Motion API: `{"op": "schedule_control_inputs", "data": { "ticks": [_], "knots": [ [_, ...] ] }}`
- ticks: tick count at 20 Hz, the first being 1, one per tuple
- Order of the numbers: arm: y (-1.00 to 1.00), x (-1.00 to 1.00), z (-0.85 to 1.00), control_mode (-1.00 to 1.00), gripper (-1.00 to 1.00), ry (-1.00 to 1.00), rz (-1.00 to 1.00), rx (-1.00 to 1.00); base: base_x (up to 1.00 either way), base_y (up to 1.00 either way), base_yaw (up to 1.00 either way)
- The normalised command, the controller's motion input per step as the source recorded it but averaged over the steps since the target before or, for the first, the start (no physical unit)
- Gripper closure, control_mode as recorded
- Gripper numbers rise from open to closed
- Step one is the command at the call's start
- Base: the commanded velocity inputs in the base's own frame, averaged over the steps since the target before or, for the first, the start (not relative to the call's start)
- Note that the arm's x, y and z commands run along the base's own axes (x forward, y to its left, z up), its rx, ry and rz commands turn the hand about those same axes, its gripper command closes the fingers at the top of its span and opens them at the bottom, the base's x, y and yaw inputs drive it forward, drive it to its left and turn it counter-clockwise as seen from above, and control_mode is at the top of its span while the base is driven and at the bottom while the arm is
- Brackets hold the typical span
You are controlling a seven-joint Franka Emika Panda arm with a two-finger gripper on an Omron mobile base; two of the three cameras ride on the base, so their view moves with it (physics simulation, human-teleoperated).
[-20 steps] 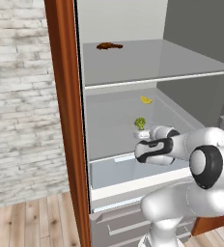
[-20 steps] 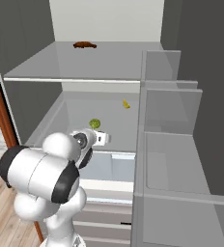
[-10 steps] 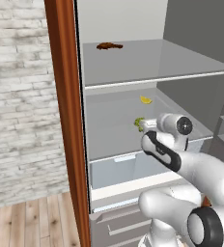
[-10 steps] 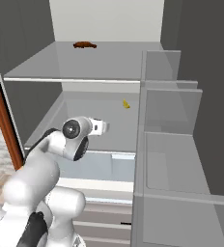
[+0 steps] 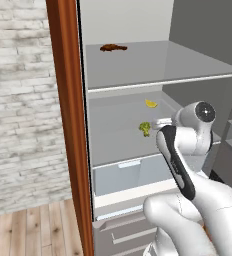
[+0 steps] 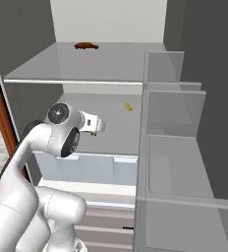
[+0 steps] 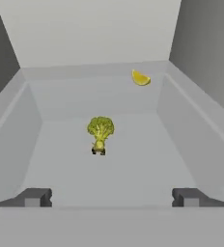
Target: Transport the steak and broccoli to the fridge. Place the steak on the rack containing meat and place the broccoli on the rack containing the vegetable, ensuring meats and vegetables are on different racks.
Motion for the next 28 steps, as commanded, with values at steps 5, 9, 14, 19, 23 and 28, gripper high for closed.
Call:
{"op": "schedule_control_inputs", "data": {
  "ticks": [5,9,14,19,23,28],
  "knots": [
    [0.0,-0.9,0.44,-1.0,-1.0,0.18,0.0,0.0,0.0,0.0,0.0],
    [0.0,-0.86,0.3,-1.0,-1.0,0.07,0.0,0.0,0.0,0.0,0.0],
    [0.07,-0.7,0.35,-1.0,-1.0,0.05,0.0,0.0,0.0,0.0,0.0],
    [0.1,-0.47,0.58,-1.0,-1.0,0.0,0.0,0.0,0.0,0.0,0.0],
    [0.19,-0.41,0.57,-1.0,-1.0,0.0,0.0,0.0,0.0,0.0,0.0],
    [0.19,-0.53,0.46,-1.0,-1.0,-0.07,0.0,0.0,0.0,0.0,0.0]
  ]
}}
